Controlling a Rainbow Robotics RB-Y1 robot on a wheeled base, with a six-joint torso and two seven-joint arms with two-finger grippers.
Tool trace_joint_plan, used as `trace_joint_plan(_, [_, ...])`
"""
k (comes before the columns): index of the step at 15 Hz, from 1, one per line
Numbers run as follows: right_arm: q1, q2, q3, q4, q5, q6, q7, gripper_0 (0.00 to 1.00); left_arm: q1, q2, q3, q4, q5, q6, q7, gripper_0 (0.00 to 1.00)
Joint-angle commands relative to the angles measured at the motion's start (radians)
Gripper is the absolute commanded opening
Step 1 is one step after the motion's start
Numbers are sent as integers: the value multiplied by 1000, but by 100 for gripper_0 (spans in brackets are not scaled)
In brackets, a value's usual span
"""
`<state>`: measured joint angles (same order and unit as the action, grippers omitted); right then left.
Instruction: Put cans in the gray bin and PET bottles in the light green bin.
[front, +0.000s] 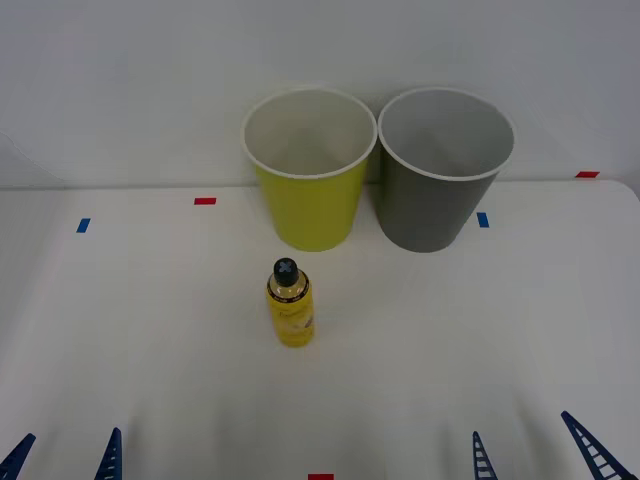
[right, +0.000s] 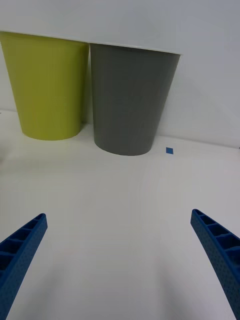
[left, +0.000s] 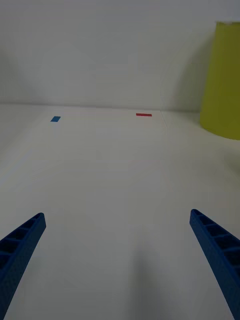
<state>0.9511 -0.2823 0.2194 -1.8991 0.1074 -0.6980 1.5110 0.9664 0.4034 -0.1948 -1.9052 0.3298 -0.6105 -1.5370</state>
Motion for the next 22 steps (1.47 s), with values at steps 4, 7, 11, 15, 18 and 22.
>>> trace_joint_plan(4, [0, 0, 0, 0, 0, 0, 0, 100, 0, 0, 0, 0, 0, 0, 0, 100])
trace_joint_plan(7, [0, 0, 0, 0, 0, 0, 0, 100, 0, 0, 0, 0, 0, 0, 0, 100])
trace_joint_plan(11, [0, 0, 0, 0, 0, 0, 0, 100, 0, 0, 0, 0, 0, 0, 0, 100])
trace_joint_plan(15, [0, 0, 0, 0, 0, 0, 0, 100, 0, 0, 0, 0, 0, 0, 0, 100])
trace_joint_plan(18, [0, 0, 0, 0, 0, 0, 0, 100, 0, 0, 0, 0, 0, 0, 0, 100])
trace_joint_plan(22, [0, 0, 0, 0, 0, 0, 0, 100, 0, 0, 0, 0, 0, 0, 0, 100])
